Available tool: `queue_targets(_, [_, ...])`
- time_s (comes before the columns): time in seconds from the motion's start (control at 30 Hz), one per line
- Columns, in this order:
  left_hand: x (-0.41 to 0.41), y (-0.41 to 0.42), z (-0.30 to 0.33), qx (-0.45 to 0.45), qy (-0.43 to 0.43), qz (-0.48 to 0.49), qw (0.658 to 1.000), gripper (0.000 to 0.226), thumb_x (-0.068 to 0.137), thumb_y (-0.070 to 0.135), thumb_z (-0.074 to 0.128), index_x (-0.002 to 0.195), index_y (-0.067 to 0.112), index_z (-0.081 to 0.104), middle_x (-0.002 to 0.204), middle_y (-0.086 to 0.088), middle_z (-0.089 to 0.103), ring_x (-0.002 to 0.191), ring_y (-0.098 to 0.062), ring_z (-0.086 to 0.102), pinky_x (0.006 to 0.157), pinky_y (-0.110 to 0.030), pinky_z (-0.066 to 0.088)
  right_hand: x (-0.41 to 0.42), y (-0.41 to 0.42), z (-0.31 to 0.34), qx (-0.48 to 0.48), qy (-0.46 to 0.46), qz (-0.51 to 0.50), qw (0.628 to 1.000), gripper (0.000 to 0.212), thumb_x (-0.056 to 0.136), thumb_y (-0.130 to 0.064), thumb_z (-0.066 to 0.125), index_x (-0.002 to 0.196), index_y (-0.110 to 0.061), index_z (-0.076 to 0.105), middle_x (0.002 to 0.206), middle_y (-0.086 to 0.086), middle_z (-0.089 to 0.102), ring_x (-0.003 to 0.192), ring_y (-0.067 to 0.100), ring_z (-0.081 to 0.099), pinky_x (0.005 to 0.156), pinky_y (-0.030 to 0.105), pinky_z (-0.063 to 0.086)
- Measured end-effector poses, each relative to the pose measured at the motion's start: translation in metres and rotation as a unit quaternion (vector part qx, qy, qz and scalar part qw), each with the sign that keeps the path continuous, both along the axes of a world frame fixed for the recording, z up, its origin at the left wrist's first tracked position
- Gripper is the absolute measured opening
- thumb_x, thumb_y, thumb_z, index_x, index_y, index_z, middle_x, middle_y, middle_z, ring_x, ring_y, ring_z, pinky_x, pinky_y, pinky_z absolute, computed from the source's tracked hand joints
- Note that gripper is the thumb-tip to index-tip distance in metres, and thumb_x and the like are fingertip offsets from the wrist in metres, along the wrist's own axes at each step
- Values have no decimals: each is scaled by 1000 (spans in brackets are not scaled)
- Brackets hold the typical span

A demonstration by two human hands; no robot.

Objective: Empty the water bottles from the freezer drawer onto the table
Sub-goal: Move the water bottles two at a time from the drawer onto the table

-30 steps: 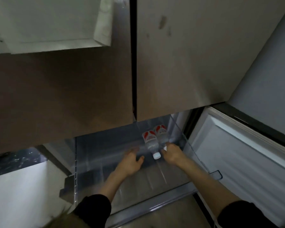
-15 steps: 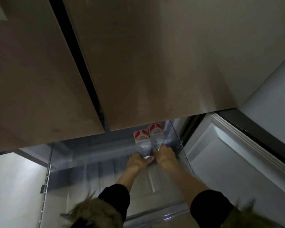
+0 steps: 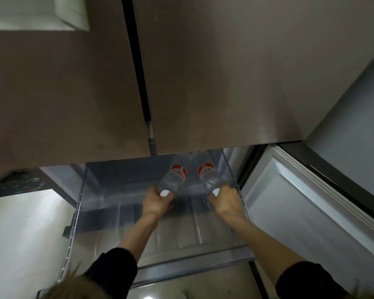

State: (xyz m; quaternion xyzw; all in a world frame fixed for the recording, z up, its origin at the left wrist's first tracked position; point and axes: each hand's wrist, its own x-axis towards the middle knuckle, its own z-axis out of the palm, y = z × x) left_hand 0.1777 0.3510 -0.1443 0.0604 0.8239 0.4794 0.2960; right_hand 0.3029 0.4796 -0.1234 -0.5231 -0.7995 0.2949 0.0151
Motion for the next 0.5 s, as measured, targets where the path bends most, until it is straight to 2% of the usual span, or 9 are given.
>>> queue_targets(0.07, [-2,-12,22,13,65,1,998,28,73,32,66,73,20,41,83,-14,61,76,-32,64,73,-42,55,2,-9,21,51,45,13,998,41,87,-19,57,120,2,46,114,24,61,103,38,59,80,41,50])
queue_targets(0.13, [-3,-27,45,24,122,-1,992,31,67,44,60,74,19,43,84,-16,63,76,-36,66,73,-47,56,-1,-20,44,115,69,42,990,40,88,-23,55,120,-2,45,110,23,62,98,39,60,75,42,50])
queue_targets(0.2, [-4,-46,66,27,169,-5,985,32,73,40,61,79,12,47,80,-14,62,70,-33,66,67,-47,57,-8,-35,68,176,93,66,978,37,87,-27,54,114,-3,46,106,21,63,93,39,60,69,40,46])
queue_targets(0.27, [-4,-70,81,16,216,-7,976,30,77,40,61,77,13,47,76,-12,64,67,-32,65,66,-46,56,-12,-55,87,216,111,82,967,34,85,-30,54,107,-4,48,104,18,62,92,38,60,64,35,39])
queue_targets(0.33, [0,-101,94,0,253,-5,967,31,77,43,61,74,16,47,74,-12,65,66,-31,65,66,-45,55,-14,-80,101,222,127,92,962,32,83,-33,57,102,-8,49,102,14,63,92,34,59,64,31,35])
queue_targets(0.4, [7,-137,105,2,278,12,961,30,79,42,61,79,15,50,76,-12,66,66,-27,64,64,-42,56,-15,-111,113,205,155,96,961,31,80,-33,60,98,-10,50,100,12,64,91,32,59,66,32,37])
queue_targets(0.5, [14,-195,127,3,314,43,949,29,80,40,63,86,14,53,83,-6,64,70,-19,60,54,-29,52,-21,-164,140,188,221,112,950,28,78,-32,62,95,-12,52,98,9,64,91,30,59,70,33,40])
